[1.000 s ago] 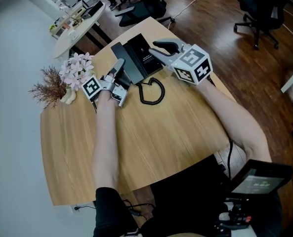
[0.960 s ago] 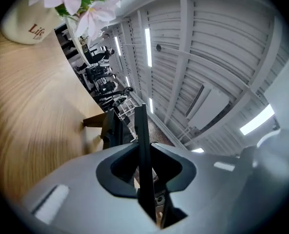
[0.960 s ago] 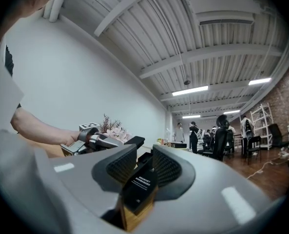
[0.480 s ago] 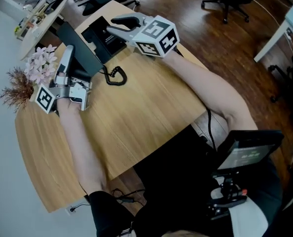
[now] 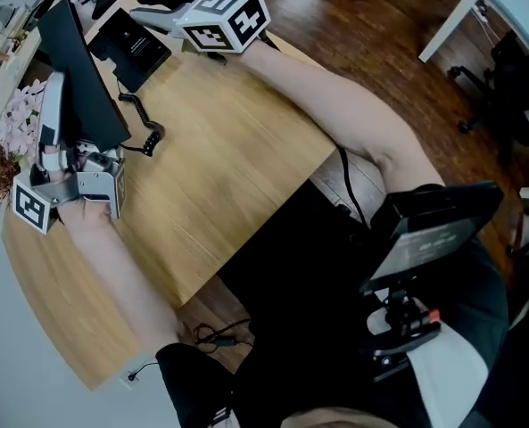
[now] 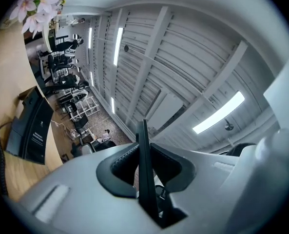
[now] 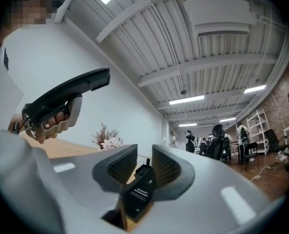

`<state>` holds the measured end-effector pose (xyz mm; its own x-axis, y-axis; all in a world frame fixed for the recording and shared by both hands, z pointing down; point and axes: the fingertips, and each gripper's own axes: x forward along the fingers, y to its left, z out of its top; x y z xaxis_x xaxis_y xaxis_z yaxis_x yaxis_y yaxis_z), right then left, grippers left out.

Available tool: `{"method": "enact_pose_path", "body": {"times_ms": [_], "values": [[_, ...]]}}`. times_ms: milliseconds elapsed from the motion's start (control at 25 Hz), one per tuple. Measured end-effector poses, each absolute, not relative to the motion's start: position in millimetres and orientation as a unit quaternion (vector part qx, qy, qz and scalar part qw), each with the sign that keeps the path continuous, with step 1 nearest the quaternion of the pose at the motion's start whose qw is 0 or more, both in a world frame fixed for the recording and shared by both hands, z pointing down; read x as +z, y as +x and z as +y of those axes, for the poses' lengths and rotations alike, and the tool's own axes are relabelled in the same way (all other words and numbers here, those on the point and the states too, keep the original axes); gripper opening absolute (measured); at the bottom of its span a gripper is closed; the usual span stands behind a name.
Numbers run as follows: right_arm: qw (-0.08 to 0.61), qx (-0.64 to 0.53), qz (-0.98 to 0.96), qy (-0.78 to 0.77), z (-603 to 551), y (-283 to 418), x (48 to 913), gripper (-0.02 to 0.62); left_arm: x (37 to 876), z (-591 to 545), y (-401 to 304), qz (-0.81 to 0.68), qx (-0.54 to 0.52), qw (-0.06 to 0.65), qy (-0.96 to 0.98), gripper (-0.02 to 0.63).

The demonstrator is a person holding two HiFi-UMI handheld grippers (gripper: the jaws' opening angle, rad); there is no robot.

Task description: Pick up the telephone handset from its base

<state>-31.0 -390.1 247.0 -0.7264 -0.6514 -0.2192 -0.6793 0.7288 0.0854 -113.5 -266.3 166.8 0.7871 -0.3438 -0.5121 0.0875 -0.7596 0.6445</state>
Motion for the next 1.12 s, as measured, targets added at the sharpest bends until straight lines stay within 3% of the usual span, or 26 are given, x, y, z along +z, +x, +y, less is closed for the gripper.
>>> {"method": "enact_pose_path", "body": {"times_ms": [720, 1120], "values": [[0.083, 0.106, 0.928, -0.348, -377, -45, 241, 0.069, 144, -171, -131, -0.028, -0.411, 0.291, 0.864, 0.075], [0.067, 0.117, 0.915, -0.380, -377, -37, 252, 0.003, 146, -147, -133, -0.014, -0.417, 0.278, 0.865, 0.075]]}}
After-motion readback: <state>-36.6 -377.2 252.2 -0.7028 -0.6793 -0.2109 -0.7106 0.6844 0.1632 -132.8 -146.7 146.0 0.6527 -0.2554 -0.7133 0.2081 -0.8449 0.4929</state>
